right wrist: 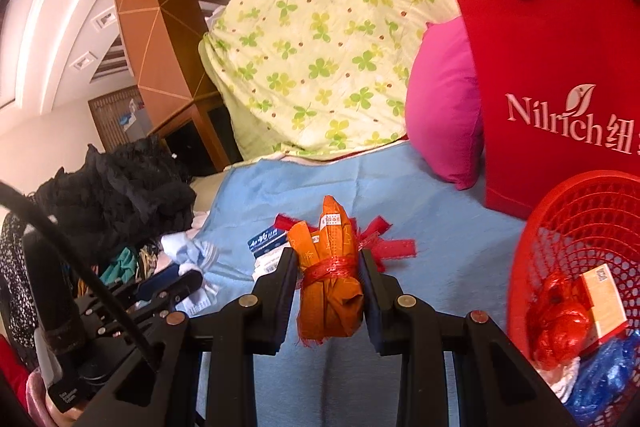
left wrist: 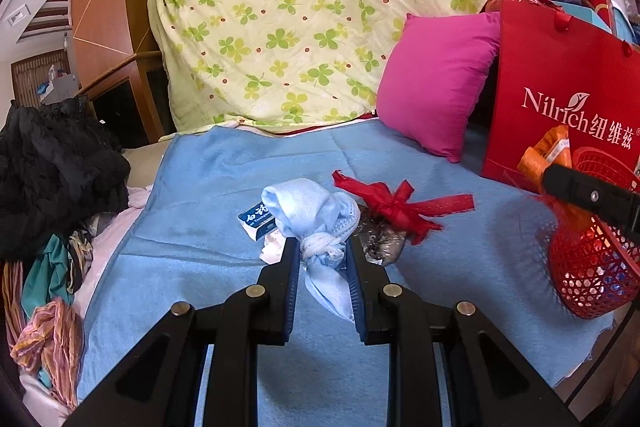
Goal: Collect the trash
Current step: 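Lift both held items and carry them toward the red mesh basket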
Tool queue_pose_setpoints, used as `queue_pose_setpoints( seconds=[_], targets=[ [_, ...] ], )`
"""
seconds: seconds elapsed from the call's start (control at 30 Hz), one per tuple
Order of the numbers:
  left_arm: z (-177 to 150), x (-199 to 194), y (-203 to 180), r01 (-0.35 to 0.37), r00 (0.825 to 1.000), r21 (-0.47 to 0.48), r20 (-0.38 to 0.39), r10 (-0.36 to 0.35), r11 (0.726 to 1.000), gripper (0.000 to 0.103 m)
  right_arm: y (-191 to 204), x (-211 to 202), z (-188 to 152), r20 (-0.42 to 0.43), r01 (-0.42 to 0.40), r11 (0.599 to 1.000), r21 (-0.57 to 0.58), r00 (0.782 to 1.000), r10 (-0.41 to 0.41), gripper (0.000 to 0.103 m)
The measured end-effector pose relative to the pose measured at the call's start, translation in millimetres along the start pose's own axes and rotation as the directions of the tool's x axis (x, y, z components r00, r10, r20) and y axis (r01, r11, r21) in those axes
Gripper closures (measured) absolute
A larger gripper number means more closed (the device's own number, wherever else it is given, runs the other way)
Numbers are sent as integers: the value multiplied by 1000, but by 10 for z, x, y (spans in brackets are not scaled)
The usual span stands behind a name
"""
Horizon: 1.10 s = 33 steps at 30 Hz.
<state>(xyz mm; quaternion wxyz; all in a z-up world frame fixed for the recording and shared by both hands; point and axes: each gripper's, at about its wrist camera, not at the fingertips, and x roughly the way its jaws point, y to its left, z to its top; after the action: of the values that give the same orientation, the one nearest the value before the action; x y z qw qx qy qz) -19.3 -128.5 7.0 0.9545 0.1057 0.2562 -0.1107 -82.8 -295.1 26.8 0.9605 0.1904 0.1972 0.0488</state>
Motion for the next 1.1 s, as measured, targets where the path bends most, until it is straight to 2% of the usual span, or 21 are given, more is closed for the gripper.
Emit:
queue_pose_setpoints(
  seconds=[0.57, 1.1],
  targets=[
    [166, -389, -464, -5, 999, 92, 45, 0, 996, 78, -304, -370, 97, 88, -10, 998, 63, 996, 4, 70],
    [269, -531, -835, -5, 998, 159, 63, -6, 987, 78, -555, -594, 134, 133, -23, 994, 110, 991, 8, 70]
  ],
)
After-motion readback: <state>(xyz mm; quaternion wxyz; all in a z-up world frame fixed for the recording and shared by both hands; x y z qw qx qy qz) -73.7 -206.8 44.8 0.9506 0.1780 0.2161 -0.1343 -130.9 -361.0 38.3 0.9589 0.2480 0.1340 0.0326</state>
